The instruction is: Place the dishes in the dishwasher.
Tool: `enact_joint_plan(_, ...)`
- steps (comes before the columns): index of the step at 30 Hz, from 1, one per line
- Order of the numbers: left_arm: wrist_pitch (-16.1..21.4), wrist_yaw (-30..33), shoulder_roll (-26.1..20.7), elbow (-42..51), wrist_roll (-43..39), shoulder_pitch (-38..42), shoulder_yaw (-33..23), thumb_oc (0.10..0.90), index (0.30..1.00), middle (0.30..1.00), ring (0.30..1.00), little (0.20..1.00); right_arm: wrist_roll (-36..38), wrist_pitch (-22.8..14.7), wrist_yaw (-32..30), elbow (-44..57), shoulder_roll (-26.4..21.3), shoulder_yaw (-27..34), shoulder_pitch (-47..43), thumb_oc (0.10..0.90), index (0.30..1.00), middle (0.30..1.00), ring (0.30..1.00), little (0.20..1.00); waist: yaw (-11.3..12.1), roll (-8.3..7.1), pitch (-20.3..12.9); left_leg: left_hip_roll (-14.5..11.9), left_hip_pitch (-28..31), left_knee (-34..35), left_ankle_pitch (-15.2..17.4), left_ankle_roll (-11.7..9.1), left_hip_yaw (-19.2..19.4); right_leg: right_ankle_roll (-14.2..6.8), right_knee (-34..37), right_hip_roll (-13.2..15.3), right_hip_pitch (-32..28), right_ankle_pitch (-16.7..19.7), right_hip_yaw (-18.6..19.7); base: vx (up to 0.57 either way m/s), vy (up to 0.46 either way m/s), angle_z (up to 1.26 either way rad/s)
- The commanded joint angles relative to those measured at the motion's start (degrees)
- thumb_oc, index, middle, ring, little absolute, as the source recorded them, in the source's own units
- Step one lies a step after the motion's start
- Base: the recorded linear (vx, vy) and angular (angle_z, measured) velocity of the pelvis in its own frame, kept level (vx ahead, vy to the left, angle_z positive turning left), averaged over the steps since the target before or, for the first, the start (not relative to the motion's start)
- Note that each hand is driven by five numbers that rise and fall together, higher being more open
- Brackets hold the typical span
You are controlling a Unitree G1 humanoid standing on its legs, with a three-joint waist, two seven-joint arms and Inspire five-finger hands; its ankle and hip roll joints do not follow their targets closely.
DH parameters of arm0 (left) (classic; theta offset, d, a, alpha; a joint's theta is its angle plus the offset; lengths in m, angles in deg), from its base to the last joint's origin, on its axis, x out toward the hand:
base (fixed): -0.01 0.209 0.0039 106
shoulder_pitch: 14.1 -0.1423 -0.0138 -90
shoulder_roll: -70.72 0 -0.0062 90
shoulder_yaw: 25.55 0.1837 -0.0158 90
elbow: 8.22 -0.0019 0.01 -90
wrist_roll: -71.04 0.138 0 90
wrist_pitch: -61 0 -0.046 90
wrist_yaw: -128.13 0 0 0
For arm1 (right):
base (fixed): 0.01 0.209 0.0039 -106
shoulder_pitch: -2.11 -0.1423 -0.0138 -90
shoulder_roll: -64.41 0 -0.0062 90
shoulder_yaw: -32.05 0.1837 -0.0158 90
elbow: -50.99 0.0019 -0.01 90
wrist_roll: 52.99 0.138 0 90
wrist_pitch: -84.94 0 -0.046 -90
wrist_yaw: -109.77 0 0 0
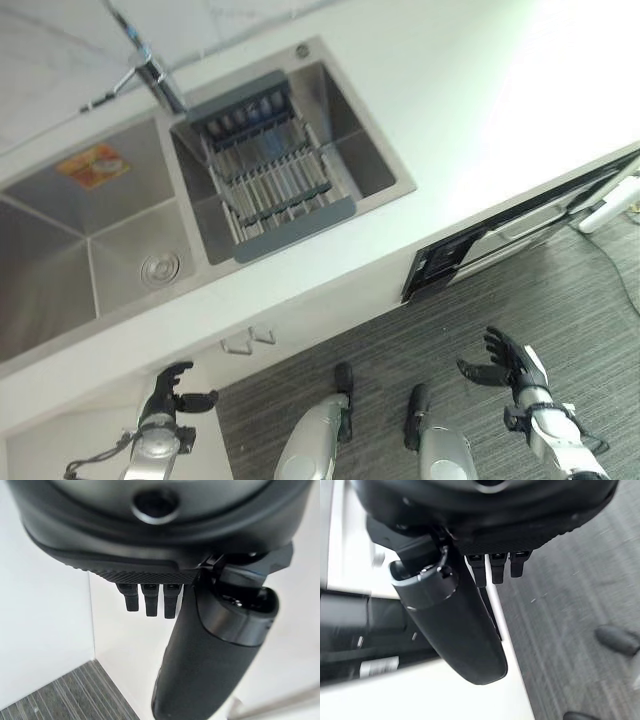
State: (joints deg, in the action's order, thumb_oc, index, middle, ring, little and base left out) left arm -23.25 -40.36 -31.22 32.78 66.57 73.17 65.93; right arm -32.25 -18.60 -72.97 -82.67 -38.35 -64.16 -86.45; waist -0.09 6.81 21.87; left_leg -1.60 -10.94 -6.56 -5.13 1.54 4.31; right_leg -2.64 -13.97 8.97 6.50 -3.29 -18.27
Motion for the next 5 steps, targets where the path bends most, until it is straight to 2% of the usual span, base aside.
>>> enact_joint_plan(1,3.01,-6.12,-2.38,2.81,-4.17,1.65,-0.78,0.800,0.900,0.900,0.900,0.900,0.72,-7.66,1.78,-0.07,0.35,2.49,-5.61,0.800,0.900,0.900,0.900,0.900,0.75,-2.01,-4.73,-2.91,-0.83,-10.63,16.09,-3.77,0.63,-3.92,-3.22,2.63,1.06,-7.86,2.93,0.00,-0.024,-0.12)
enact_joint_plan(5,-1.38,-12.12,2.08,2.78,-6.30,0.87,0.72,0.800,0.900,0.900,0.900,0.900,0.15,-7.34,2.74,-1.65,2.39,3.00,-3.01,0.800,0.900,0.900,0.900,0.900,-0.40,-2.45,-6.93,-3.14,1.30,-10.63,17.00,-3.85,1.36,-4.06,-3.22,2.36,-0.06,-8.22,4.14,0.05,-0.021,-0.09)
